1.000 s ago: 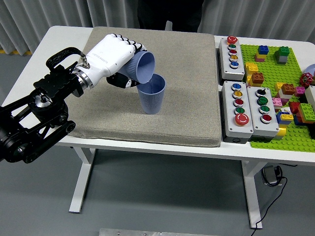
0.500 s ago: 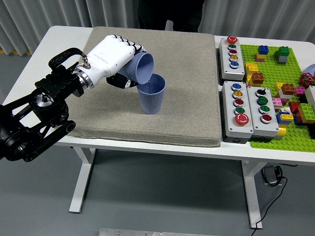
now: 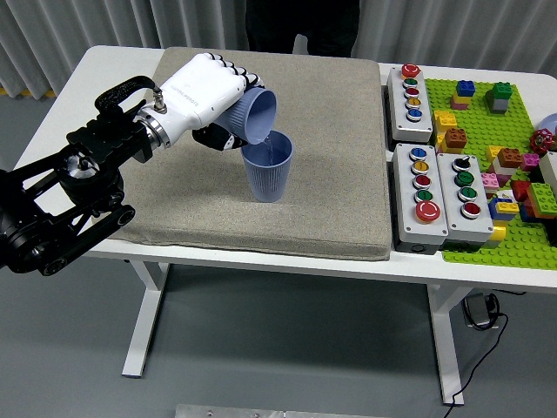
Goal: Pick cup pour cup place
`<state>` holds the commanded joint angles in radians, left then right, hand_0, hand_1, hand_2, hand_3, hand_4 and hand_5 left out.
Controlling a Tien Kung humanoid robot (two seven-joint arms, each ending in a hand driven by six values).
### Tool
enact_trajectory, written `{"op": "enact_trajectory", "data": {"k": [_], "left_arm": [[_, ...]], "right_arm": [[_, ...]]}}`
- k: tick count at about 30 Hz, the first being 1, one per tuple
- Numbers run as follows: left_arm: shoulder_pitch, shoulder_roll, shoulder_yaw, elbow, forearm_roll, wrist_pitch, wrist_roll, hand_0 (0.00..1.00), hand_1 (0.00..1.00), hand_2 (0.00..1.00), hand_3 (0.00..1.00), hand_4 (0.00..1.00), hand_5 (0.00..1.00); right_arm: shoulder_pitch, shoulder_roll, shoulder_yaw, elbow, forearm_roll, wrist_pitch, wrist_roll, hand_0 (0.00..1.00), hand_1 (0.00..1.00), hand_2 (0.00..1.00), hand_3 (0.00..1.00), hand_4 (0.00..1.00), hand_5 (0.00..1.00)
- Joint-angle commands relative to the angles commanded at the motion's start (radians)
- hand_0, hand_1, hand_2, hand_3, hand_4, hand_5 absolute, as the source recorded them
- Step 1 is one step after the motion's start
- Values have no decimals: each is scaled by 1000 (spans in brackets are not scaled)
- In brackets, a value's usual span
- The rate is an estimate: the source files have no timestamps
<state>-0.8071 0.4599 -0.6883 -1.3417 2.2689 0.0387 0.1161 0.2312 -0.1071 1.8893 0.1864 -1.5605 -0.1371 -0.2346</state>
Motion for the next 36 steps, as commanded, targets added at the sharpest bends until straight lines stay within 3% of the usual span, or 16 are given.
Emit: {"op": "enact_trajectory", "data": {"k": [19,36], "left_arm": [[-39,19,63,-1,0,-7,26,575,522,533,533,755,122],[-43,23,63,2,0,3,25,575,521,532,534,751,128]], "right_arm": [[-8,2,-1,1,-1,0,-2,697,633,592,593,2,244],[-7,1,-1,1,1,0,-1,697,633,593,593,2,245]]}}
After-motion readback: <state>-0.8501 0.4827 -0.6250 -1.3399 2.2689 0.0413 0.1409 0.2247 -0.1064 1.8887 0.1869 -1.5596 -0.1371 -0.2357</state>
